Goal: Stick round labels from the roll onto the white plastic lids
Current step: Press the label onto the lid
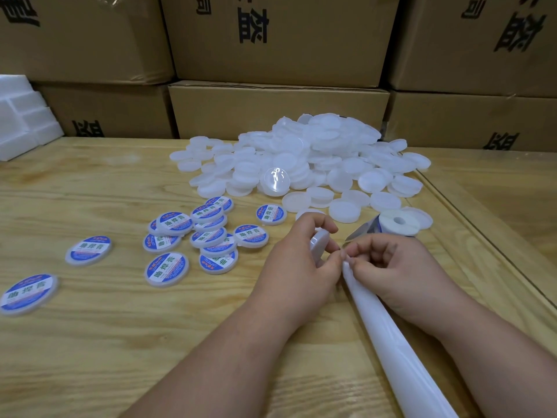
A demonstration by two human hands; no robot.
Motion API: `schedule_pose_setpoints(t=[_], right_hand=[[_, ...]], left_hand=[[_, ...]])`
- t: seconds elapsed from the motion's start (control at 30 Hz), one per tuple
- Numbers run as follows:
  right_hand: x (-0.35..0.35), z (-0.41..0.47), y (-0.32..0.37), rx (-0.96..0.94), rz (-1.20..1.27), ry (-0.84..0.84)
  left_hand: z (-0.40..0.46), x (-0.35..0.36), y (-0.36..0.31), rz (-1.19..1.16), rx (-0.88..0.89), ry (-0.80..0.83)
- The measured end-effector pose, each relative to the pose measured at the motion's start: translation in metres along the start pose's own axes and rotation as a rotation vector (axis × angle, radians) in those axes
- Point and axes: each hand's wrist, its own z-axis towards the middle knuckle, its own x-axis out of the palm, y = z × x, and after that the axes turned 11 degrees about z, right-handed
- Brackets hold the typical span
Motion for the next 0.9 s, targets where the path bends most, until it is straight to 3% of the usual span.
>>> schedule_pose_setpoints(t=[0.53, 0.9], right_hand=[[-0.004, 0.002, -0.002, 0.002, 0.019, -0.068], [-0.003, 0.002, -0.002, -0.04, 0.082, -0.103]], left_hand=[[0.006, 0.0, 0.005, -0.099, -0.164, -0.134], [0.012, -0.011, 0.005, -0.395, -0.359, -0.33]])
